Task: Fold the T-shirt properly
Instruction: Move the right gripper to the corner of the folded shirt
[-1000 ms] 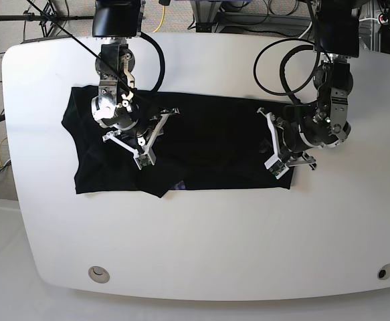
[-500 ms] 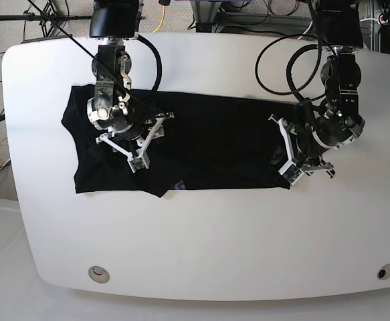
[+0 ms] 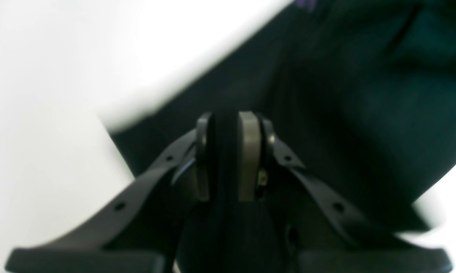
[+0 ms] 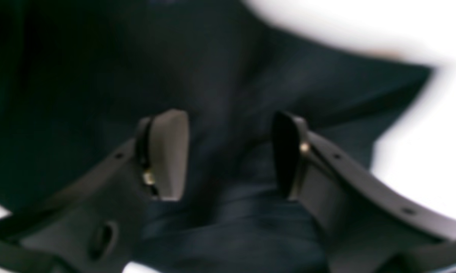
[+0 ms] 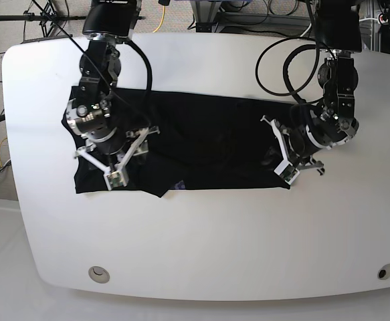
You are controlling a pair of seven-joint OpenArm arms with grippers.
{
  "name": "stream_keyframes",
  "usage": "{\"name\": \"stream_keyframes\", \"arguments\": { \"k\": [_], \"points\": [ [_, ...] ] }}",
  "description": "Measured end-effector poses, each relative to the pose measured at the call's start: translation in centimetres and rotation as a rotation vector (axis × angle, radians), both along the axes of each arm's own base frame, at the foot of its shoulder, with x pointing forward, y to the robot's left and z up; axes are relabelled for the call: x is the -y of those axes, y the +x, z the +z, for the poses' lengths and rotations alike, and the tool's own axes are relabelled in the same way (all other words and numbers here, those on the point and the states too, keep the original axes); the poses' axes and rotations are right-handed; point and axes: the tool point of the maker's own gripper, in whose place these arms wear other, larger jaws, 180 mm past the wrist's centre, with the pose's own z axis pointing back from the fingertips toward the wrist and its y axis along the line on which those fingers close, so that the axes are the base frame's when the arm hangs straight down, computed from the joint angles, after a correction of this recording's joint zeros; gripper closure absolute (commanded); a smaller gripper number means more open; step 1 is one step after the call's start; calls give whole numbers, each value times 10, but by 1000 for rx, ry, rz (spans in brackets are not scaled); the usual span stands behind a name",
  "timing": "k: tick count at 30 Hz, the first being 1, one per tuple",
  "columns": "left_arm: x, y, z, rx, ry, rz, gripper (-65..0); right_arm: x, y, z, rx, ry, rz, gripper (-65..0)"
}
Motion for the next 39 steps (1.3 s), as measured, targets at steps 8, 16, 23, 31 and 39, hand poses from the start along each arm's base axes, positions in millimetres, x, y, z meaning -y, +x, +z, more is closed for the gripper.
{"name": "stream_keyframes", "arguments": {
  "k": [8,16,23,31,39],
  "points": [
    [-17,-8,-41,-106,-41,50,-116,21,-10,6,2,-26,-48,-324],
    [-30,-3,-49,-99,-124,99,-125,45,-19,-42,-112,78,-109,-327],
    [-30,0,-51,-80,-162,115,-155,100,-32,-64,-175,145,-261,-326],
    [-26,1,-46,-75,-135,96,-152,114,-32,-64,-144,182,-308,-313],
    [-23,4,-16,-2,-49,50,-149,141,-60,-73,-126,240,-414,-331]
  ]
}}
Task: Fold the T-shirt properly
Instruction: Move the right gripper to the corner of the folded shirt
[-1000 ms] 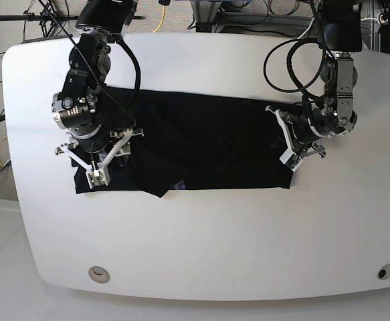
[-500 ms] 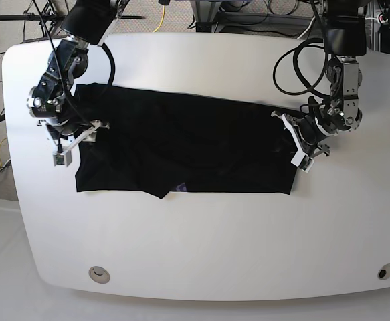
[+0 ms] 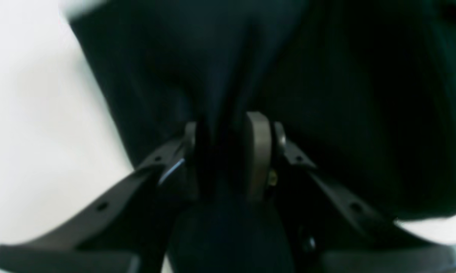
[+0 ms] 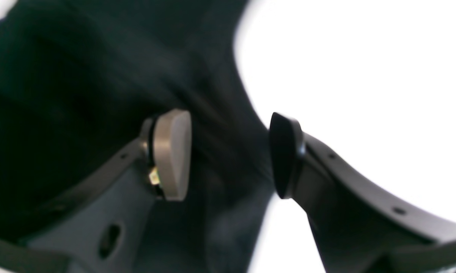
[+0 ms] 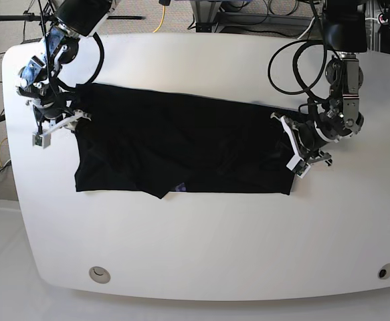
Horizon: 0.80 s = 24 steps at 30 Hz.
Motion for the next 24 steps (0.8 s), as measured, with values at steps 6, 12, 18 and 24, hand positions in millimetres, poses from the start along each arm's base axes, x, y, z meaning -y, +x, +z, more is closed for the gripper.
{"name": "stream_keyframes", "arguments": {
  "k": [6,12,18,24],
  "points": [
    [3,2,6,19,-7,-11,-149,-9,2,-12,-5,84,17,-391],
    [1,0,3,8,10,-10,-153,-10,1,-12,0,117,12,-495],
    [8,0,6,20,-9,-15,-152,18,-14,-4,-15,71,-53,-522],
    [10,-1,4,15,-8,-19,-152,26,-13,1,2,80,-91,-515]
  ]
}}
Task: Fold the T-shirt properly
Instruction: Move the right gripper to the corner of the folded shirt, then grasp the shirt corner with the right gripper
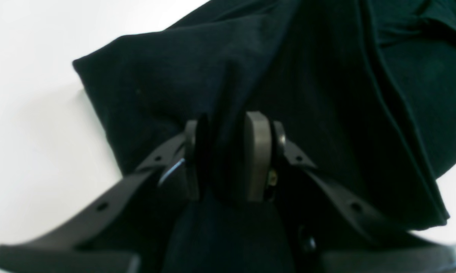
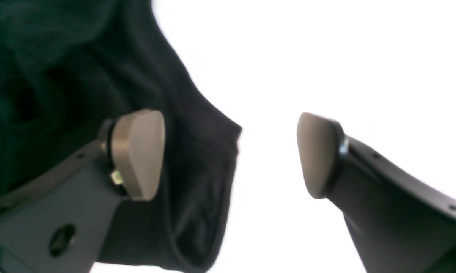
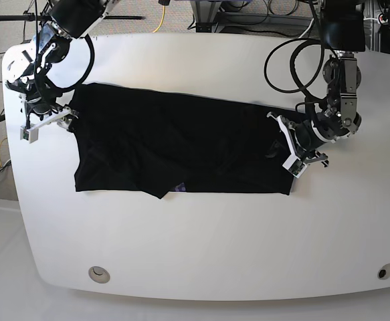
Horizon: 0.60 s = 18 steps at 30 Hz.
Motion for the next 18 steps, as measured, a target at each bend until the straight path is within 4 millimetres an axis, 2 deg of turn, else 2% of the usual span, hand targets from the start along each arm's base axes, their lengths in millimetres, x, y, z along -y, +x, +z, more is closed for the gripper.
{"name": "stream_keyframes", "arguments": {
  "k": [7,14,18],
  "points": [
    [-7,-2,-4,-17,22,4,-153,2,9,3,27,25,-7,-512],
    [-9,-3,-7,-25,25,7,-152,24,-8,-12,-36,32,-35,-510],
    [-9,-4,-7,-26,26,6,-154,27,-8,-20,-32,54,-26,-510]
  ]
}}
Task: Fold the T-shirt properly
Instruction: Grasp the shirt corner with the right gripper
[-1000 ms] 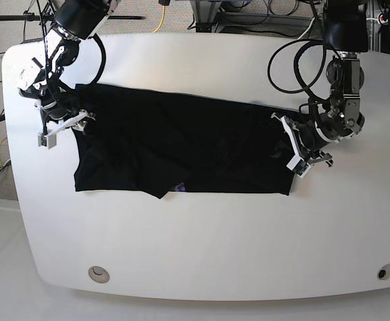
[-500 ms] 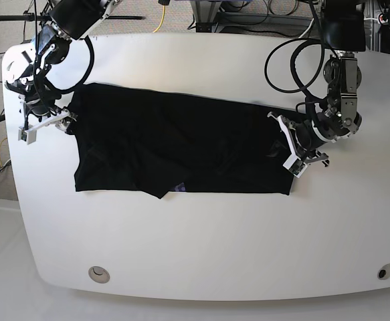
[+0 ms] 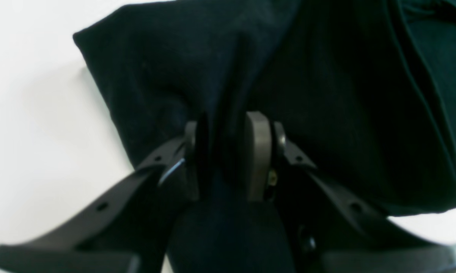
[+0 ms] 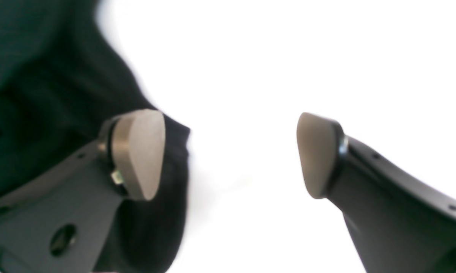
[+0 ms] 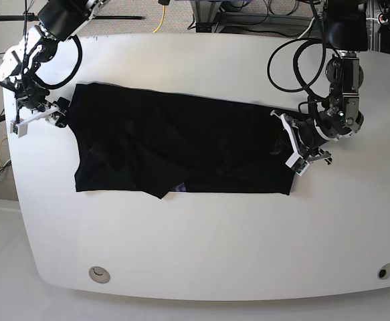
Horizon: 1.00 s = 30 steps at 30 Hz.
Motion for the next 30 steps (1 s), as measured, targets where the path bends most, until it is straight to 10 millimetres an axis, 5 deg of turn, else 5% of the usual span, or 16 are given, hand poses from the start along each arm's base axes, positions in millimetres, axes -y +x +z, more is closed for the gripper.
{"name": "stream_keyframes", "arguments": {
  "k": [30],
  "points": [
    [-1,-1,-1,-7,1,3,-149,-33,28,-9,148,179,35,-506]
  ]
}}
